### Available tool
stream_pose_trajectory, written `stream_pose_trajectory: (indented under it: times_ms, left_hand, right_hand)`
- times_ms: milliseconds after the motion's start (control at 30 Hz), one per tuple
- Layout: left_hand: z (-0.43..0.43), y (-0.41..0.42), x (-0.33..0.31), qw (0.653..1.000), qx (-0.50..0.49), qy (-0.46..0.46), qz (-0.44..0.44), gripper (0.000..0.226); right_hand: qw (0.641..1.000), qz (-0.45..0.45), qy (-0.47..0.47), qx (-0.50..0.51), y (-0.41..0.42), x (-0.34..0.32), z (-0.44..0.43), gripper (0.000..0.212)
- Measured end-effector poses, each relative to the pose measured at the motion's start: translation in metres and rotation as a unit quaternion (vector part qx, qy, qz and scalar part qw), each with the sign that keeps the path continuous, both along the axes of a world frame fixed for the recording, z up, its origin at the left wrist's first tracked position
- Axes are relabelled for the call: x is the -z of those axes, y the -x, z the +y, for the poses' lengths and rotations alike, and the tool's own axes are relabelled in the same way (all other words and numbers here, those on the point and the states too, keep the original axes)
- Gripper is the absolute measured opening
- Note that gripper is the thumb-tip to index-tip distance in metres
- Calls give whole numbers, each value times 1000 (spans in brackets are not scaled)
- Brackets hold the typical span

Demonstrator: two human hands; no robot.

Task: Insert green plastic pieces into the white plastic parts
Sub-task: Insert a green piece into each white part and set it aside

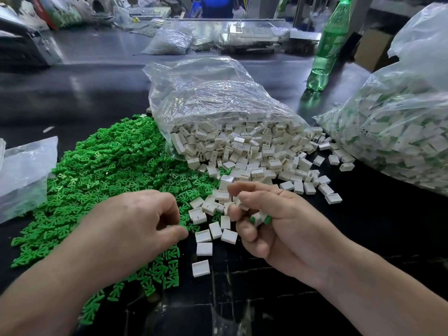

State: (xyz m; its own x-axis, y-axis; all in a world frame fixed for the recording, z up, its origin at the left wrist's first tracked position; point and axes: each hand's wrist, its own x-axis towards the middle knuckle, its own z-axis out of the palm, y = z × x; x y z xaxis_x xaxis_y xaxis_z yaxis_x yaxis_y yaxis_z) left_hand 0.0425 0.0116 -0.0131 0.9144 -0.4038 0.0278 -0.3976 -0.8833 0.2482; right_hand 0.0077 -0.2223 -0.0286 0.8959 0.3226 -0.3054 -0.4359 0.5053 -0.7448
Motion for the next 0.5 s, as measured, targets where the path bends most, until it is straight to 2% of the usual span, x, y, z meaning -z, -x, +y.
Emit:
stream_pose_trajectory:
  times_ms: [67, 133, 333, 500]
  left_hand:
    - [-3, 0, 2, 999, 13, -42, 2, 32]
    - [-6, 0, 4, 998, 12, -62, -2, 32]
    - [-13, 0, 8, 997, -3, -52, -49, 22]
    - [-13, -2, 13, 994, -6, -21, -108, 16]
  right_hand:
    - [1000, 7, -5, -5, 0, 2, 0, 43]
    - [1000, 6, -3, -9, 0, 2, -1, 48]
    - [999, -4, 24, -33, 1, 0, 0, 23]
    - [999, -30, 36, -12, 0, 1, -1, 18]
